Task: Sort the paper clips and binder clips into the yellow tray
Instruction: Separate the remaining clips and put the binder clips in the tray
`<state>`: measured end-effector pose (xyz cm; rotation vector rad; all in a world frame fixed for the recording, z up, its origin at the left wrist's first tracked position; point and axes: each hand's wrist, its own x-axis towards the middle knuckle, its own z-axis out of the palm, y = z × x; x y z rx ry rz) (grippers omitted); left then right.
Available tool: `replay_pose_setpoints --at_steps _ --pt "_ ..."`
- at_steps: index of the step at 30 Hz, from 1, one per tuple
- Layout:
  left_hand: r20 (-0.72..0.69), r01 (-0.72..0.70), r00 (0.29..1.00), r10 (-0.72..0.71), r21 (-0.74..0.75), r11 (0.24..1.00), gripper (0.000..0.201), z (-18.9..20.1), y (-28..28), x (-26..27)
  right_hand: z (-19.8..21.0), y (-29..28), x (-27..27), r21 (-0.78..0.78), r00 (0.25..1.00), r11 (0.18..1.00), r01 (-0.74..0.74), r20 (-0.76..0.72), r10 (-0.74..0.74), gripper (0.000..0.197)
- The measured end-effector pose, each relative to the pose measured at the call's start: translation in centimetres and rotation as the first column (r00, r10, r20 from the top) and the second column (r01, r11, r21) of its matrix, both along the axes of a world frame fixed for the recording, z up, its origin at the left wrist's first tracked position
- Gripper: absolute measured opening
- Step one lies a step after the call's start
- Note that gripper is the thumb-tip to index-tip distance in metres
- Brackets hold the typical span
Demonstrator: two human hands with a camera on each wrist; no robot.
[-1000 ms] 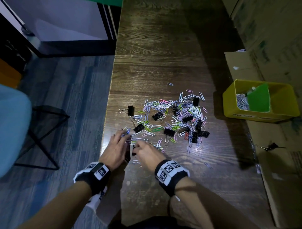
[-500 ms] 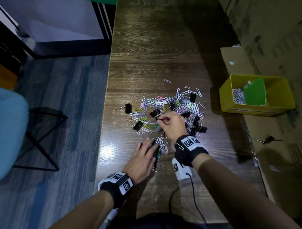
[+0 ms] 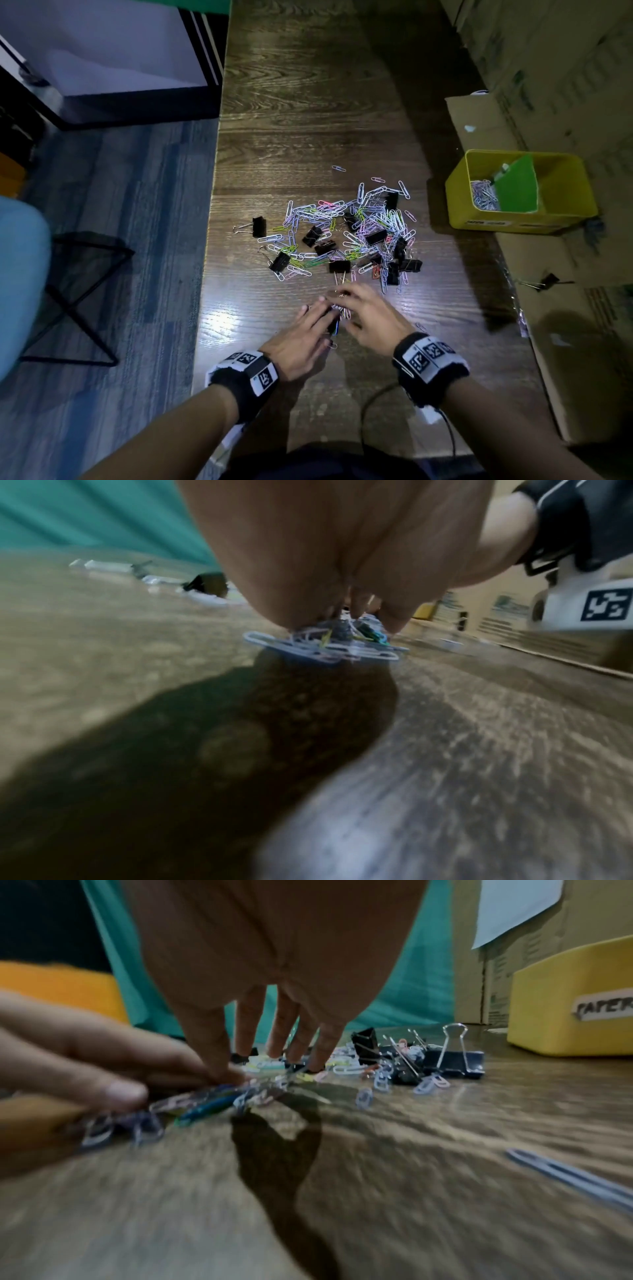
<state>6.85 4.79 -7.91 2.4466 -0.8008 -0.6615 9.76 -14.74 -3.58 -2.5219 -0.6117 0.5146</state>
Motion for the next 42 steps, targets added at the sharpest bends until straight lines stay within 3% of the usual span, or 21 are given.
replay_pose_setpoints --at_steps 2,4,7,9,12,14,17,21,28,31,35,42 --pt "0.018 -0.011 1.0 0.012 -0.045 0.999 0.058 0.6 0.5 -0.1 -1.3 -0.8 -1.5 -0.09 0.996 0.992 -0.086 -0.034 0.084 0.063" --pt "0.125 -0.115 0.985 0.122 -0.064 0.991 0.054 1.3 1.6 -0.4 -1.8 -1.1 -2.6 -0.167 0.992 0.978 -0.123 -0.053 0.115 0.069" --pt "0.212 -0.287 0.941 0.263 0.088 0.954 0.064 2.3 2.6 -1.3 -1.7 -1.6 -3.4 -0.131 0.993 0.984 -0.117 0.016 0.121 0.066" --pt "0.162 -0.298 0.949 0.272 0.162 0.941 0.072 2.5 2.0 -1.9 -1.5 -2.0 -3.4 -0.093 0.998 0.995 -0.031 0.055 0.037 0.066" --pt "0.126 -0.28 0.956 0.264 0.134 0.951 0.068 2.2 -0.5 -1.9 -1.1 -2.3 -3.3 -0.136 0.989 0.98 0.145 0.024 -0.143 0.078" --pt "0.08 -0.249 0.968 0.24 0.129 0.96 0.064 2.3 -2.5 -1.4 -1.0 -2.0 -3.2 -0.183 0.992 0.975 0.123 -0.015 -0.128 0.084" --pt "0.0 -0.201 0.979 0.203 0.154 0.967 0.06 2.7 -4.4 0.0 -1.2 -1.4 -2.9 -0.19 0.992 0.978 0.08 -0.077 -0.096 0.071" --pt "-0.061 -0.172 0.983 0.172 0.005 0.985 0.044 3.1 -4.4 2.0 -1.4 -2.3 -2.6 -0.12 0.963 0.972 0.202 -0.159 -0.22 0.053" --pt "-0.202 -0.3 0.938 0.283 -0.061 0.952 0.029 3.3 -3.4 3.6 -1.8 -4.8 -2.3 -0.017 0.913 0.922 0.386 -0.137 -0.384 0.027" --pt "-0.282 -0.38 0.893 0.35 -0.057 0.923 0.026 3.8 -3.5 4.3 -1.9 -5.6 -2.1 0.054 0.857 0.862 0.504 -0.152 -0.492 0.017" --pt "-0.496 -0.491 0.784 0.374 -0.126 0.862 0.022 4.2 -3.4 5.5 -1.4 -7.2 -1.9 0.224 0.761 0.729 0.647 -0.25 -0.599 0.015" --pt "-0.624 -0.554 0.707 0.333 -0.196 0.809 0.018 6.1 -4.6 7.3 0.4 -10.9 -1.1 0.459 0.7 0.532 0.712 -0.402 -0.59 0.022"
